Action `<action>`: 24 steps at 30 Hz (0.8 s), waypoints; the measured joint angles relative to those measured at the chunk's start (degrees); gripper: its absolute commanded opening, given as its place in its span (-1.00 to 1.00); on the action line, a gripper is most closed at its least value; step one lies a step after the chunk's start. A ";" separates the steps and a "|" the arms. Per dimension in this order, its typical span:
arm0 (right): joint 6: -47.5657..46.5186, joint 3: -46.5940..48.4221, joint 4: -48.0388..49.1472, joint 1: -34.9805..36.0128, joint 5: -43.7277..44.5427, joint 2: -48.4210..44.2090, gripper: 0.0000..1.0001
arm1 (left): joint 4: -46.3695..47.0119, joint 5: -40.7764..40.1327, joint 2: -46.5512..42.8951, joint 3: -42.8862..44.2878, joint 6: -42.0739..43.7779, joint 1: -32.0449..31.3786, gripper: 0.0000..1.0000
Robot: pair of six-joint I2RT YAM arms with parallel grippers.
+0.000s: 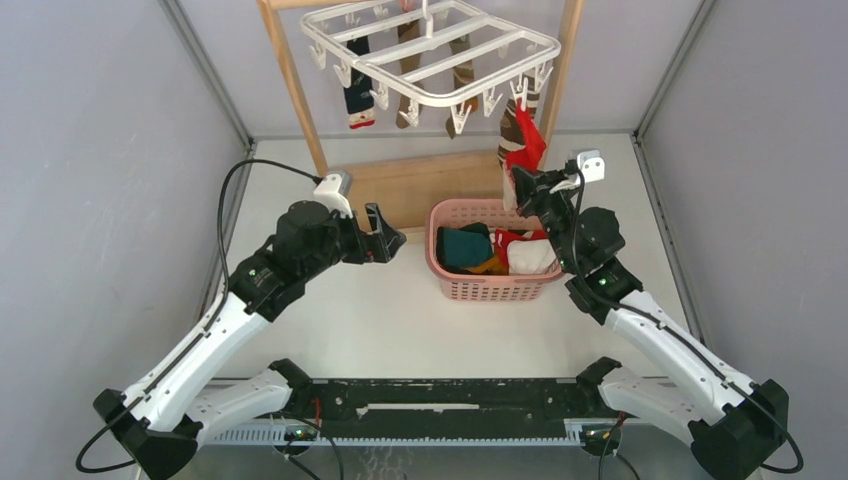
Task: Remove the socks clipped to the hanger
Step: Adjust the hanger on the clothesline.
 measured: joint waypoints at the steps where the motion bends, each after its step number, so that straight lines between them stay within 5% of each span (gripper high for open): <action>1: -0.46 0.00 -0.15 1.01 0.66 -0.31 -1.00 | 0.00 -0.02 -0.07 0.00 -0.02 0.00 0.99; 24: -10.99 -0.33 1.05 22.82 11.85 -0.72 -1.00 | 0.04 0.66 -0.85 0.00 -0.07 0.00 1.00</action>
